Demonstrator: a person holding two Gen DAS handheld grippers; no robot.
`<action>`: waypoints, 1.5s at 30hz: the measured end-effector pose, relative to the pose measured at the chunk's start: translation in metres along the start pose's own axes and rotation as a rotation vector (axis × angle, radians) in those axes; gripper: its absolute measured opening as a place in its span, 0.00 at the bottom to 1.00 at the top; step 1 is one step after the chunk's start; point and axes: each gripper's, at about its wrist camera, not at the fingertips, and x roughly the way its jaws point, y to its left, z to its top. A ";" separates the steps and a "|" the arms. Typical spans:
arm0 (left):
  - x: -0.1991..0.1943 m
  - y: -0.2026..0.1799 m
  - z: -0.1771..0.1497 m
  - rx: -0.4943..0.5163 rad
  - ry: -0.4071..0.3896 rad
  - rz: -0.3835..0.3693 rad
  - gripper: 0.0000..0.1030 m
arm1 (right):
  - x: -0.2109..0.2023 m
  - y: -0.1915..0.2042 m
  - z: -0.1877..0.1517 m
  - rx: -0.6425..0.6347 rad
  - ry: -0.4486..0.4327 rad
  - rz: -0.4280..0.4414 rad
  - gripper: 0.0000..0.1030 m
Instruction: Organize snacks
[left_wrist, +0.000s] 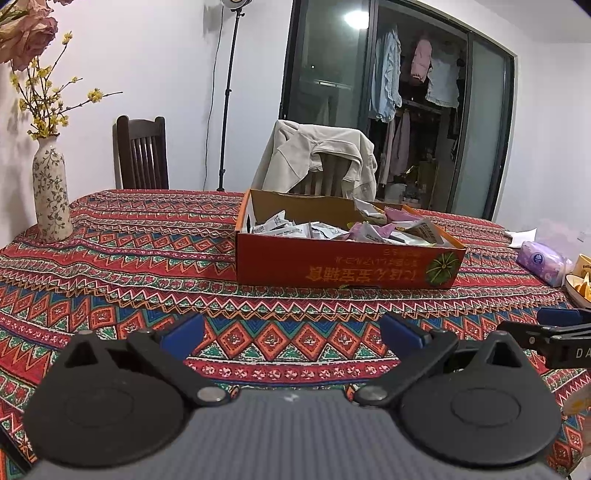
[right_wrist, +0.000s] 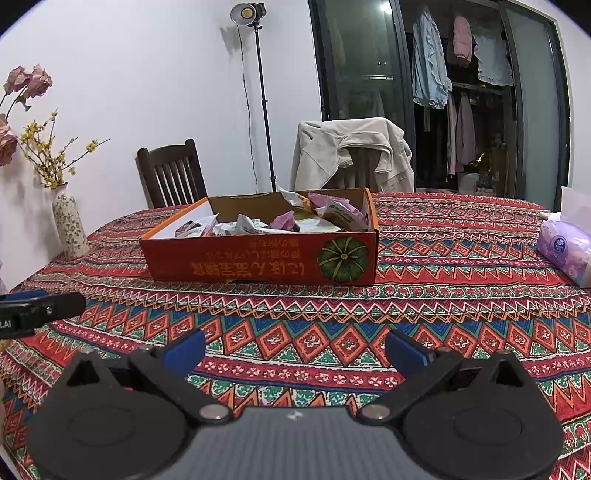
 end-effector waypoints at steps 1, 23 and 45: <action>0.000 0.000 0.000 0.001 -0.001 0.000 1.00 | 0.000 0.000 0.000 0.000 -0.001 0.000 1.00; 0.002 0.000 -0.003 0.002 0.010 -0.015 1.00 | 0.000 -0.001 0.001 -0.002 0.006 -0.004 1.00; 0.004 0.003 -0.005 -0.017 0.006 -0.020 1.00 | 0.000 0.000 -0.001 -0.005 0.011 -0.006 1.00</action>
